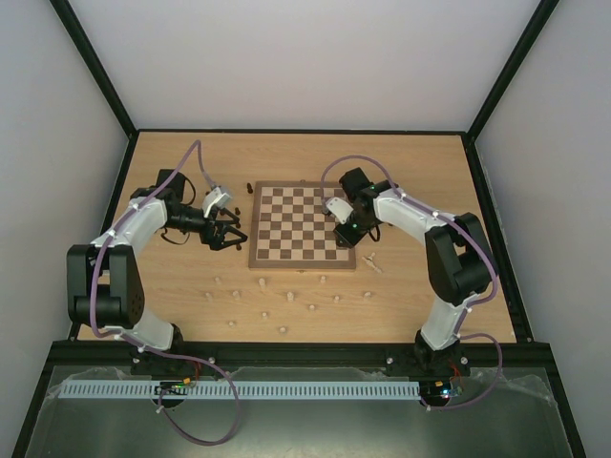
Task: Set up the chess pieces on the board
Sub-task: Place the chess piece on the chessboard, then pick up the chess piece at the center of the board.
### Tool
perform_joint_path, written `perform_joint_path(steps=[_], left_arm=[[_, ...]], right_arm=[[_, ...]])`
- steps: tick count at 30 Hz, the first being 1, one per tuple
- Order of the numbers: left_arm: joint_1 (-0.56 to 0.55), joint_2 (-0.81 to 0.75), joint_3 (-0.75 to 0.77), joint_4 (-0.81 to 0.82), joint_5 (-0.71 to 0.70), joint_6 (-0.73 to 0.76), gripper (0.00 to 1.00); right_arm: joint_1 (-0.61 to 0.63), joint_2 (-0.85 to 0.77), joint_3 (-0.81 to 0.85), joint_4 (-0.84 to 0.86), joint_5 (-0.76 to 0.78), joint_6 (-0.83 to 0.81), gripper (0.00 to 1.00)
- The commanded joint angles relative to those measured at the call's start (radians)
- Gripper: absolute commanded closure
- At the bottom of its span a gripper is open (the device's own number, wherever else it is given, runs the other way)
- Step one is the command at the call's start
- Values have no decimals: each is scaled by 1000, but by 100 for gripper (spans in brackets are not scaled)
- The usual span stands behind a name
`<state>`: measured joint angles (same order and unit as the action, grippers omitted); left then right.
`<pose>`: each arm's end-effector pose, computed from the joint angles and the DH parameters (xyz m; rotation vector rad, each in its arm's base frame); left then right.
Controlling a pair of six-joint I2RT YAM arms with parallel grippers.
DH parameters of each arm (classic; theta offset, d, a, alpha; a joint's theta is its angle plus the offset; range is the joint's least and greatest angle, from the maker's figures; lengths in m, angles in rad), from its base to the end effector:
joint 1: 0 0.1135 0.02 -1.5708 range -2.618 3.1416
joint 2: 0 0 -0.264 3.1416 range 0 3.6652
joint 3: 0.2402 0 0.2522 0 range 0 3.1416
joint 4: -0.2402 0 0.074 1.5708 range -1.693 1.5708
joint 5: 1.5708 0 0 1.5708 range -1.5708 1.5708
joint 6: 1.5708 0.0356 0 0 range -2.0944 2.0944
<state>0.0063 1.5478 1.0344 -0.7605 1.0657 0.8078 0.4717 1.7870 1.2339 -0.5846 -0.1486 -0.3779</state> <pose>0.2837 -0.0294 0.2221 1.0575 1.9886 -1.0822 0.3204 0.1694 0.1946 -1.1561 2.4482 0.2292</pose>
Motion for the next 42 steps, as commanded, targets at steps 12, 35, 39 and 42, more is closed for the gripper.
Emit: perform_joint_path(steps=[12, 35, 39, 42], left_arm=[[-54, 27, 76, 25, -4, -46, 1], [-135, -92, -18, 163, -108, -144, 1], [-135, -108, -31, 162, -120, -138, 1], [-135, -113, -37, 158, -122, -135, 1]], right_arm=[[13, -181, -112, -42, -88, -63, 51], [180, -163, -217, 4, -143, -106, 56], [210, -147, -210, 18, -129, -97, 56], [221, -130, -200, 30, -115, -89, 56]])
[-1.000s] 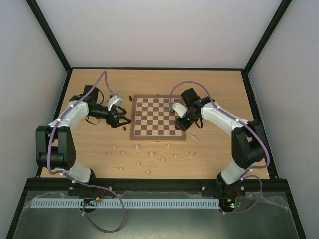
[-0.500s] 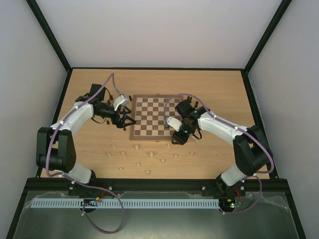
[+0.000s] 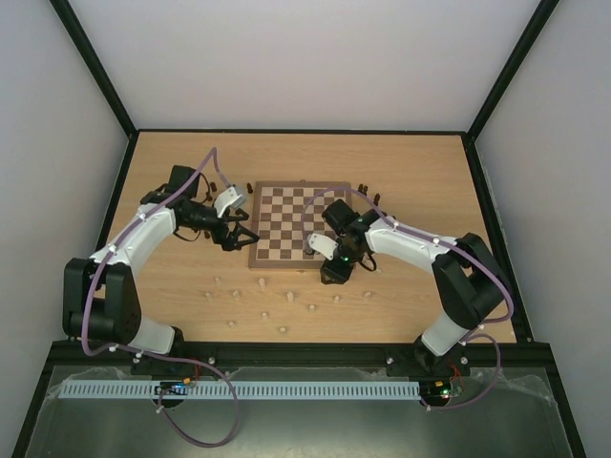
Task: Set up the chess pieces on the board
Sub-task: Pick up the chess piece at the center of the board.
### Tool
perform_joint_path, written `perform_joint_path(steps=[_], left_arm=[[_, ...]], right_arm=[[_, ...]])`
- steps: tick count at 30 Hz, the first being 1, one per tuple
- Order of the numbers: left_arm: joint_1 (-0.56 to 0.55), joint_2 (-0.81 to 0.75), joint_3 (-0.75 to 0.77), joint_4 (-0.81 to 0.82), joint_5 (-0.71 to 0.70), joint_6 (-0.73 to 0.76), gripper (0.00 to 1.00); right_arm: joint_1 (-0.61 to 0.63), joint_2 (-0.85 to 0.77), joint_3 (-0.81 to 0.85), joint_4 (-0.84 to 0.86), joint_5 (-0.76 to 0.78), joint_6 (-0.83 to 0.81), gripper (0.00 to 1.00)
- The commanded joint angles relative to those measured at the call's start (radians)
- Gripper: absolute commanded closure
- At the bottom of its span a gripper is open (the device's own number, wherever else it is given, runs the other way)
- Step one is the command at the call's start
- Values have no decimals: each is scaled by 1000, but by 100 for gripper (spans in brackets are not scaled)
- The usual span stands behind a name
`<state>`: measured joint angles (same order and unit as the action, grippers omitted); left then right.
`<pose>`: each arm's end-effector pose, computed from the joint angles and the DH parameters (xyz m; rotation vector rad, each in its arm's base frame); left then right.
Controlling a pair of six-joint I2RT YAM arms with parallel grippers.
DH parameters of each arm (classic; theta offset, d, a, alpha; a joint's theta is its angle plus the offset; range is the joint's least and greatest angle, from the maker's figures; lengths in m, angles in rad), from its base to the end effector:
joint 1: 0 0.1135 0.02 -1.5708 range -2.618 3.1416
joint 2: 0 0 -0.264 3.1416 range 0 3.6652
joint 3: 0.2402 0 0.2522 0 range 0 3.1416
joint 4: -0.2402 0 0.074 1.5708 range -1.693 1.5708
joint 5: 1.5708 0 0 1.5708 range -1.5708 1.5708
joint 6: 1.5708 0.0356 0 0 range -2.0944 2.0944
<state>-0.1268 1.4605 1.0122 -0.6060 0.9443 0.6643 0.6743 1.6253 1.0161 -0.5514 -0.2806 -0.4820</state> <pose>0.2786 -0.0646 0.2413 1.1447 1.9554 -0.9481 0.2382 0.2030 0.1869 -1.5579 2.2409 0.4380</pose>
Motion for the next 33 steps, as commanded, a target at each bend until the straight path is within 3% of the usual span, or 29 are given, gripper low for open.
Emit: perform_joint_path(steps=[1, 25, 33], left_arm=[[-2, -26, -17, 4, -2, 10, 1], [0, -24, -30, 18, 0, 12, 1], [0, -22, -34, 23, 0, 11, 1]], right_arm=[[20, 40, 21, -1, 20, 17, 56], [46, 126, 57, 19, 40, 20, 73], [47, 131, 52, 18, 46, 22, 87]])
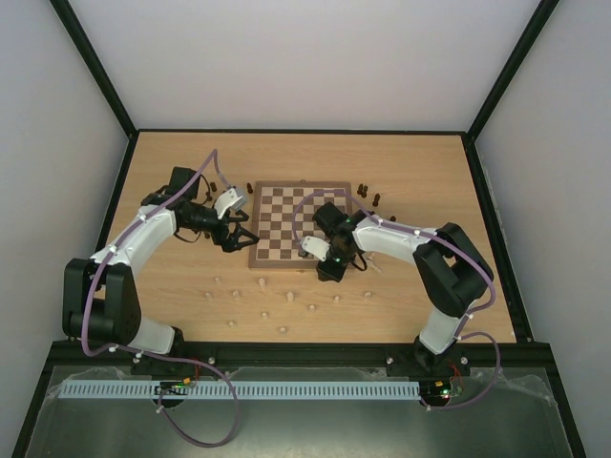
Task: Set up the chess pieces on the board
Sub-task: Pick up the chess piece at the center of the board, then place the chess piece on the chessboard.
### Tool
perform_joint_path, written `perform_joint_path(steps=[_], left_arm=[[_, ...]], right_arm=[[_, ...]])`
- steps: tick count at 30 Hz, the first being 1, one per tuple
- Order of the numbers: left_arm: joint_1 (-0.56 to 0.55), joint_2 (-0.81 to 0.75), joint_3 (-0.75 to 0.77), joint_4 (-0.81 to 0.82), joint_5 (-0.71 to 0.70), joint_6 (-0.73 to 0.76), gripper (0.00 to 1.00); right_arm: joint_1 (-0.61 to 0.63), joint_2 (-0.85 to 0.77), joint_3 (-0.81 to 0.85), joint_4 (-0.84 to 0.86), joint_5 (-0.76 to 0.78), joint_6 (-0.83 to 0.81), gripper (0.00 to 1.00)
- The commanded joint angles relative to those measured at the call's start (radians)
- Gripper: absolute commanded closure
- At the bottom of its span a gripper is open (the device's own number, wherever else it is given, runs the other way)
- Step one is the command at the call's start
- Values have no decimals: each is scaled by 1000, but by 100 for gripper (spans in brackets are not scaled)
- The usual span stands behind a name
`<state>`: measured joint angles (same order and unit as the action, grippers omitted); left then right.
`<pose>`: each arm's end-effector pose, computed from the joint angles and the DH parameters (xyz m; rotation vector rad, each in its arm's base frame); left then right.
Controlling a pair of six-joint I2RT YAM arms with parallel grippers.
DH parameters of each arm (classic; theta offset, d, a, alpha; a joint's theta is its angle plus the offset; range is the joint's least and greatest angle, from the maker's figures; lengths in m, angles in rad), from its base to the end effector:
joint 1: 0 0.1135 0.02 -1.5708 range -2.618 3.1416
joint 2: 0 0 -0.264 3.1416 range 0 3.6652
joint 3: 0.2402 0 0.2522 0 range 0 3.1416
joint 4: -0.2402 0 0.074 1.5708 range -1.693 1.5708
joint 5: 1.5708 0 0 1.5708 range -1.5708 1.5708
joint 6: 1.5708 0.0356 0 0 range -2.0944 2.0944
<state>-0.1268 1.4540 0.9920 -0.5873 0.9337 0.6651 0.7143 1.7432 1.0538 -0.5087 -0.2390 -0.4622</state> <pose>0.2768 -0.0641 0.2377 1.1461 1.9578 -0.9329 0.2453 0.2239 0.1629 -1.5925 2.2742 0.3964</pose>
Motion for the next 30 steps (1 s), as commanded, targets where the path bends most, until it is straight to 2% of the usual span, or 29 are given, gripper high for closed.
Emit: perform_joint_path(steps=[1, 4, 14, 30], left_arm=[[0, -15, -14, 5, 11, 10, 1], [0, -14, -14, 5, 11, 11, 1], [4, -24, -18, -1, 14, 16, 1], [9, -39, -26, -6, 22, 23, 1]], right_arm=[[7, 12, 15, -25, 4, 2, 88], [7, 1, 14, -25, 4, 3, 93], [7, -79, 44, -59, 60, 3, 94], [-13, -21, 171, -40, 161, 48, 93]])
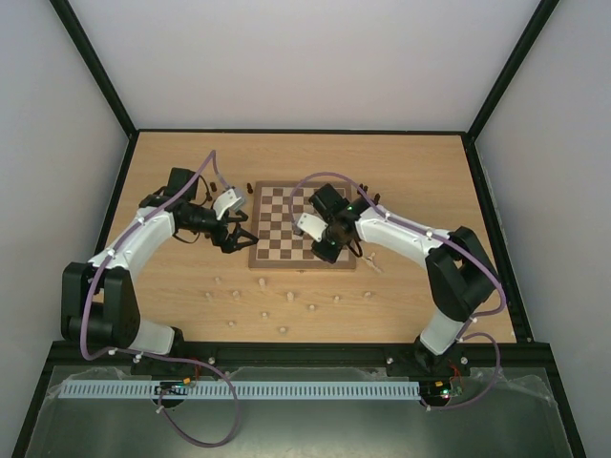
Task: Set up the chess pieces on the board
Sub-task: Place the chess piece on the chessboard.
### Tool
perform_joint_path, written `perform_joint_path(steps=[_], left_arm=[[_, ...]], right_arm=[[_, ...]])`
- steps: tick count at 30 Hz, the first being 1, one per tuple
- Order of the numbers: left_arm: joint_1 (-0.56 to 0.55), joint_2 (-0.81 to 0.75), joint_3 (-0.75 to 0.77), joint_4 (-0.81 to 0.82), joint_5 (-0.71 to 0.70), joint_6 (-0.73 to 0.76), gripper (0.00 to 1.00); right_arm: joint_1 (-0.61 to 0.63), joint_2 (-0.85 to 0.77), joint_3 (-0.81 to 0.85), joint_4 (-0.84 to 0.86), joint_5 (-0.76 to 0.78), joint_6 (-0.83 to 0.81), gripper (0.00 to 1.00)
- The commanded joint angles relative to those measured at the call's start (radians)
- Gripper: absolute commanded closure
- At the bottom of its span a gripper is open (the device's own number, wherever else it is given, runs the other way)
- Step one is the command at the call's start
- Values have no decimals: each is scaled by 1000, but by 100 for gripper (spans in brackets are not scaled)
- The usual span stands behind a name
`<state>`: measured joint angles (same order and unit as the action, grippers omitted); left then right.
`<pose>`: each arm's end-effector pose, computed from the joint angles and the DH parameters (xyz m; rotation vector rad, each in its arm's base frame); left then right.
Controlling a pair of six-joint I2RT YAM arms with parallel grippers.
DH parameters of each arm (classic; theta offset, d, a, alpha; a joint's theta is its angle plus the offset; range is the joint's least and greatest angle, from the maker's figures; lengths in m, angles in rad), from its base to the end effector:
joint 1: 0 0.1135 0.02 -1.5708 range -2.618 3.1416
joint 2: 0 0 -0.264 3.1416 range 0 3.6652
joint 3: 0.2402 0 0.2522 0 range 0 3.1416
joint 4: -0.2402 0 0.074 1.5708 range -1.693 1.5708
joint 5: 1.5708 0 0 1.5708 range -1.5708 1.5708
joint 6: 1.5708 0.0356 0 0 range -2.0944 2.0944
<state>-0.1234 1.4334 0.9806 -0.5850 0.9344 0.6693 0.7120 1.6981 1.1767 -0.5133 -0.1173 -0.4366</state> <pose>0.2731 -0.0627 0.2398 1.1483 1.9455 -0.9225 0.2635 0.2329 0.2114 -1.4562 2.1729 0.2507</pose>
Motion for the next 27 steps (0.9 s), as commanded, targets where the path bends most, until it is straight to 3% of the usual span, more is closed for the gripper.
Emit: perform_joint_path(steps=[1, 14, 27], left_arm=[[5, -18, -13, -9, 21, 18, 1], [5, -18, -8, -10, 20, 13, 1], [5, -7, -3, -7, 22, 10, 1]], right_arm=[[-15, 31, 60, -38, 43, 25, 93], [-98, 145, 177, -55, 75, 101, 92], [-133, 135, 115, -47, 59, 108, 92]])
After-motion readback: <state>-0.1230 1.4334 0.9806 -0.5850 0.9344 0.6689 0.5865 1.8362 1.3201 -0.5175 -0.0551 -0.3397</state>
